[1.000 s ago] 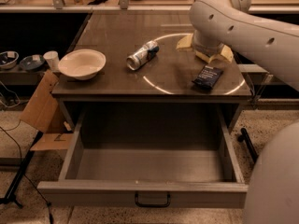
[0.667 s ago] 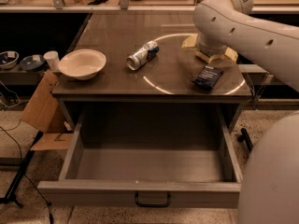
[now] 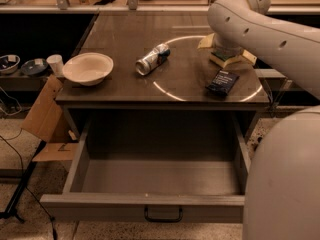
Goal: Place sponge into top drawer
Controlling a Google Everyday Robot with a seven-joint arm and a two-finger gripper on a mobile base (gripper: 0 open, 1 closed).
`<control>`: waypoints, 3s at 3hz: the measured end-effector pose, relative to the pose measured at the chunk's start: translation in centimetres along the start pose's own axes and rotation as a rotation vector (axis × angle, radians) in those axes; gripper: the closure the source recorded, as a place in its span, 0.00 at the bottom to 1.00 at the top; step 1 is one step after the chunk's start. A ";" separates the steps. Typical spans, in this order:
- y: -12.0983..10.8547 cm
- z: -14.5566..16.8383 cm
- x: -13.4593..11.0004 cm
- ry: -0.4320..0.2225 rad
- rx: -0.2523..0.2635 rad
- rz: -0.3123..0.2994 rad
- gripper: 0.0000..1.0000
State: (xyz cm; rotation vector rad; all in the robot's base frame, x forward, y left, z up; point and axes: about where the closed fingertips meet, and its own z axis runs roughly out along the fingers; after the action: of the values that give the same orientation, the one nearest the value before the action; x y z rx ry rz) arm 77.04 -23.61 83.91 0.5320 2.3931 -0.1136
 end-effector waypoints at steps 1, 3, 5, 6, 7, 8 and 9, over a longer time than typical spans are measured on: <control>0.7 -0.2 -0.1 0.000 -0.008 -0.006 0.15; 1.6 -0.5 0.1 0.007 -0.019 -0.017 0.70; 0.7 -3.6 -0.2 -0.017 -0.067 0.010 1.00; -0.5 -6.6 -0.5 -0.056 -0.102 0.028 1.00; -2.2 -11.5 0.2 -0.096 -0.167 0.024 1.00; -3.8 -16.2 1.8 -0.130 -0.238 0.010 1.00; -4.9 -20.0 4.0 -0.146 -0.320 -0.026 1.00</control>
Offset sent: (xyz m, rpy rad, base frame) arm 0.0057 0.0230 0.0092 0.0090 -0.0054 0.0319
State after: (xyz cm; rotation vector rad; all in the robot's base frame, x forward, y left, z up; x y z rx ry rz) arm 60.23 -22.37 96.46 0.3296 2.2180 0.2099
